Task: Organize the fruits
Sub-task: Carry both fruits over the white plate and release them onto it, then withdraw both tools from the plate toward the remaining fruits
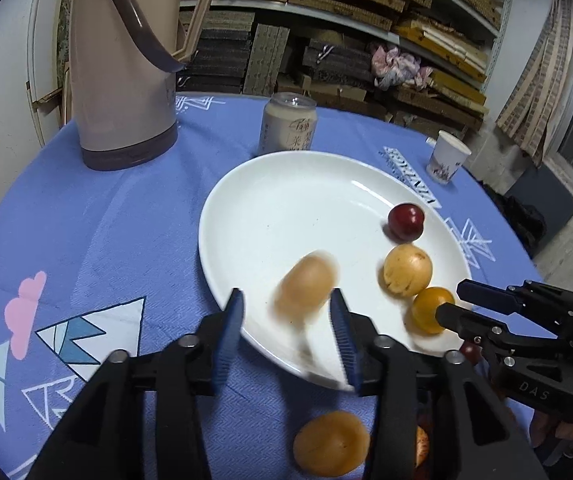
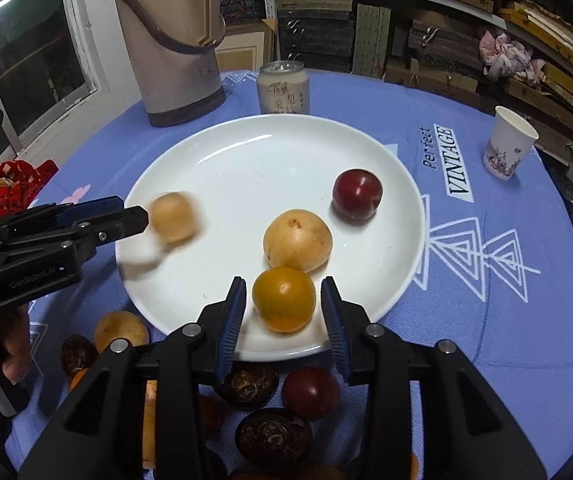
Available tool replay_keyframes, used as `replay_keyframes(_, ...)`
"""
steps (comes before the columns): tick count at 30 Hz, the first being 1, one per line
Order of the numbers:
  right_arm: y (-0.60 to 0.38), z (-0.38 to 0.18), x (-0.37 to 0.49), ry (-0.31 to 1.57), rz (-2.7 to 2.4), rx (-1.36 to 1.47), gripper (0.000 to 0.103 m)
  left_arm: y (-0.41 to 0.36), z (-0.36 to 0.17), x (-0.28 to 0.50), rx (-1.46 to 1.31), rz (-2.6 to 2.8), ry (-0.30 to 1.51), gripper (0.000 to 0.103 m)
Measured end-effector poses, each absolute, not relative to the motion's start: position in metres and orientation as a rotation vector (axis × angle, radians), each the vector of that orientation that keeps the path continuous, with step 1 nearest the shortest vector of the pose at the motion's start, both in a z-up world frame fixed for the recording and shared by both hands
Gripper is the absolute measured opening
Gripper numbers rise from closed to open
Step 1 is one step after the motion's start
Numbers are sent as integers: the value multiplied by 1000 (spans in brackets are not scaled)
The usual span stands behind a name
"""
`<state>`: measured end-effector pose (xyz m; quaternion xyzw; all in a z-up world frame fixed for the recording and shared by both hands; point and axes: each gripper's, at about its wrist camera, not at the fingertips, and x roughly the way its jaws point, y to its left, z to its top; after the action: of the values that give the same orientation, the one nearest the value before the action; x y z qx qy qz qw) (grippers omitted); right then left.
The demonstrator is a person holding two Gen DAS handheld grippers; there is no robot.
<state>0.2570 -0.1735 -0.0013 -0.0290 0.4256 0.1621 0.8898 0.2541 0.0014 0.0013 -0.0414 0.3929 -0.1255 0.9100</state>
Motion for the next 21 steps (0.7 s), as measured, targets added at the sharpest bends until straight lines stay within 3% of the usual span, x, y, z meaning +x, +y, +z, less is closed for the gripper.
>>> replay_keyframes(3,-179,5,251,869,337,-52,41,3,5,247,-85,-263,793,57)
replay_keyframes(6,-188,14,240,842,332,-59,50,3,8,237,-41,-257,788,64)
replay_keyframes(8,-192,17,236,843,333,-60,66,0,12,228,11,-255,774,69)
replay_keyframes(9,-194,18,234,846,335,-61,68,-2,14,226,29,-257,767,70)
replay_keyframes(21,-204,17,216,909,352,-177,76,-11,5,211,156,-280,807,73)
